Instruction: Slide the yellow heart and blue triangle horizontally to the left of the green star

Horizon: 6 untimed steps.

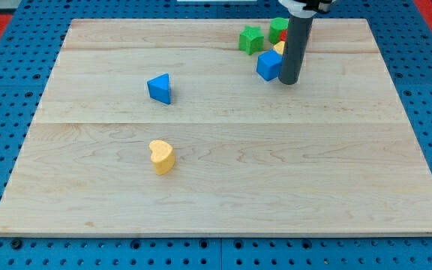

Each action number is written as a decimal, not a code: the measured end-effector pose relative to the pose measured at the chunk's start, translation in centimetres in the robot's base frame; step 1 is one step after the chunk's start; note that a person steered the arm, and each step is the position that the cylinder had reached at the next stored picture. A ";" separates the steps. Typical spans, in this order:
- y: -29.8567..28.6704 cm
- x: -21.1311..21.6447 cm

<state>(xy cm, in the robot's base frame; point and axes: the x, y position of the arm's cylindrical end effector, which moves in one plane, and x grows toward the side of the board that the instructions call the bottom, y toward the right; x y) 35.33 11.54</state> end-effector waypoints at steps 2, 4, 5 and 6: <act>-8.1 0.2; -14.1 1.9; -16.2 2.7; -16.1 3.6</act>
<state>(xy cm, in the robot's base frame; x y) 38.89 -4.58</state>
